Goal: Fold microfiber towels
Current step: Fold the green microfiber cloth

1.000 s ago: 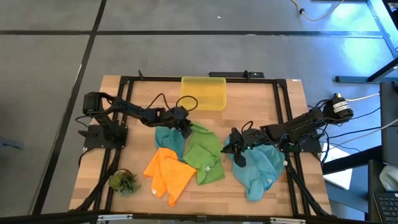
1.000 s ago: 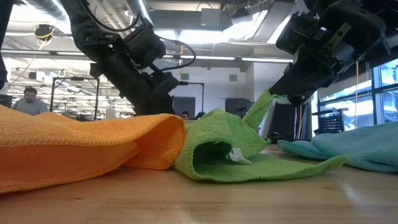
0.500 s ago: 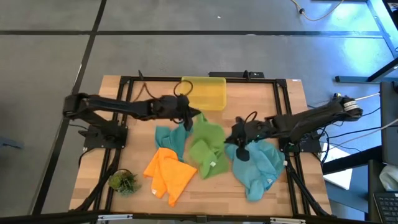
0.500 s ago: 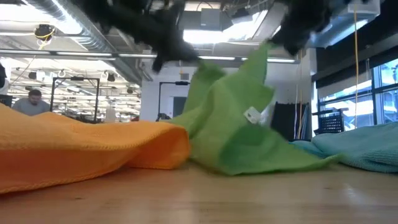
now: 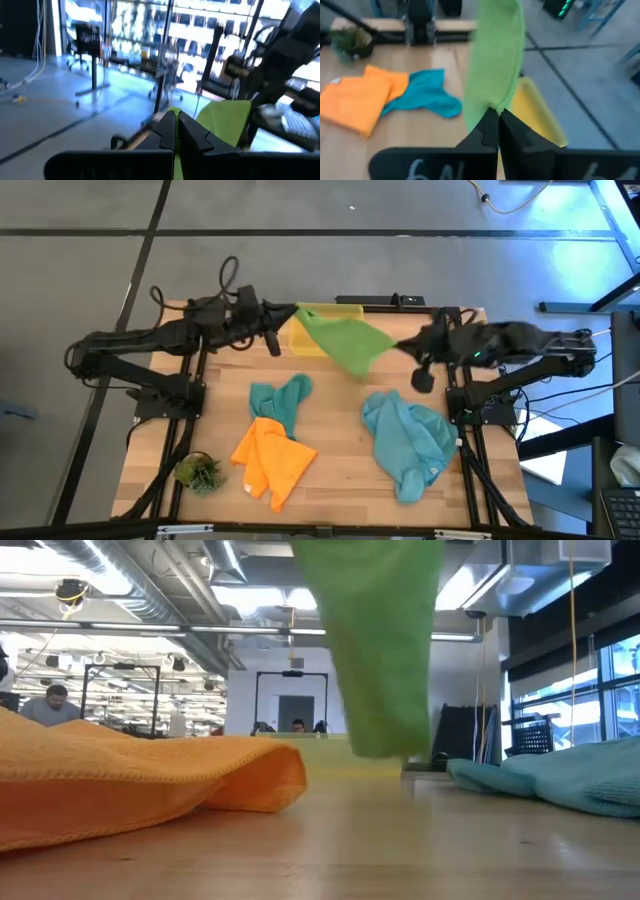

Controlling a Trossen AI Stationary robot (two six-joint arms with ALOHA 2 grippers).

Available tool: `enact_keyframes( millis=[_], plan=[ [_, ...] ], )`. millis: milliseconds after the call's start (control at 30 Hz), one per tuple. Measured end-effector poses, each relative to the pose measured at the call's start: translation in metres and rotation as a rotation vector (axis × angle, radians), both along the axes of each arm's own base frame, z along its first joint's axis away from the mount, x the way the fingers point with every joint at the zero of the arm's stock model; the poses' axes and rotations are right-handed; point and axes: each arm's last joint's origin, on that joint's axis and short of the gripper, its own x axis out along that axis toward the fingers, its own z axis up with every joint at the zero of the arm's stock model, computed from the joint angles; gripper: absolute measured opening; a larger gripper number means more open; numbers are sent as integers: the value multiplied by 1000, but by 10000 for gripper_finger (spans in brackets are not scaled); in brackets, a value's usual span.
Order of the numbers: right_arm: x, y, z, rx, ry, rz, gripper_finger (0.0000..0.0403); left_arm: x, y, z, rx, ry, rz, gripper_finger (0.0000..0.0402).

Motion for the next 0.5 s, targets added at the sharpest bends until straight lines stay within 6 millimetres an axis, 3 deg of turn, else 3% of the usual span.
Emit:
enact_keyframes(
  millis=[233,367,500],
  plan=[
    [-19,-13,40,-46,-51,-37,2,-5,1,9,5,-28,48,0],
    [-25,-21,49,-78,-50,-69,2,-6,8,9,8,-25,129,0],
    [-24,-28,42,-85,15,-106,2,-2,10,5,-2,-4,143,0]
  ],
)
